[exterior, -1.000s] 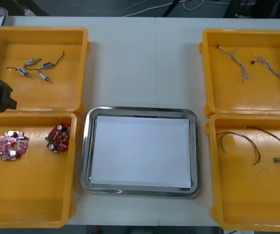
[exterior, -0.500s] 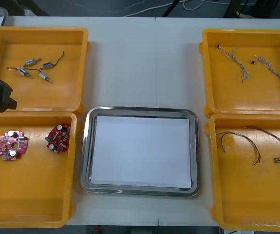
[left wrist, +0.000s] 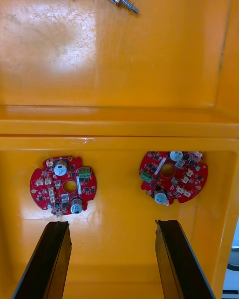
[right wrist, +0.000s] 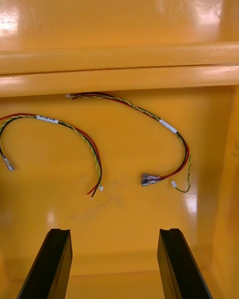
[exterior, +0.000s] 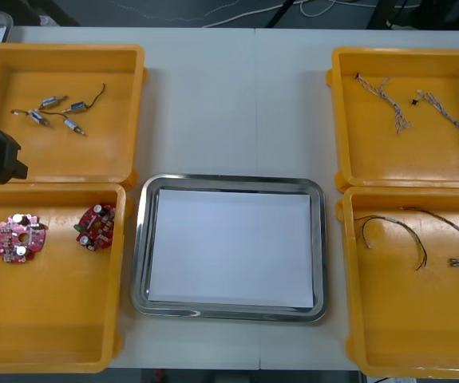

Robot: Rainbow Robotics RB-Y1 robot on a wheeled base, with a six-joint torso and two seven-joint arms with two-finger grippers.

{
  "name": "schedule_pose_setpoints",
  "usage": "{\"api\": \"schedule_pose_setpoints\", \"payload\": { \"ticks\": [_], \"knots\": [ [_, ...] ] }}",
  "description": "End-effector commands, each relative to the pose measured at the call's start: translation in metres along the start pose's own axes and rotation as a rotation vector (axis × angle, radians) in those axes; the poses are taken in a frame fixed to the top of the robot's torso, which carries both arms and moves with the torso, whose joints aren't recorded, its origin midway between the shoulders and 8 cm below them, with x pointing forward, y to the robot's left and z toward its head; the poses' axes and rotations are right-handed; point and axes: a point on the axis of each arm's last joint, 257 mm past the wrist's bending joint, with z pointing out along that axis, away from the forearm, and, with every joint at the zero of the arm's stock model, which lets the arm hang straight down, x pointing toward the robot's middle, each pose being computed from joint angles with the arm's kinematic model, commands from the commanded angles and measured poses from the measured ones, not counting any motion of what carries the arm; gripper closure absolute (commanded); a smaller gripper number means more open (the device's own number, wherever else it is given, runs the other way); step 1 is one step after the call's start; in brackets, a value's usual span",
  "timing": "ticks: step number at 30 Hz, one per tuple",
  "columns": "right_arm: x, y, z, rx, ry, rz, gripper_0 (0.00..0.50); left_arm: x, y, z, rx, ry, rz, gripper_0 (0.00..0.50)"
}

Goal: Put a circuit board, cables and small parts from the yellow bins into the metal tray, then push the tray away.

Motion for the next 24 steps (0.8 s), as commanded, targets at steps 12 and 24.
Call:
{"api": "schedule_pose_setpoints", "payload": {
  "ticks": [12,24],
  "knots": [
    [0.0043,0.0072,0.0009,-0.008,-0.007,-0.048,0.0,-0.0061,0.0159,-0.013,-0.046,-0.032,0.081,0.0],
    [0.0043,0.0072,0.0009,-0.008,-0.007,-0.048,0.0,-0.0061,0.0159,-0.013,-0.046,-0.032,0.081,0.0]
  ]
}}
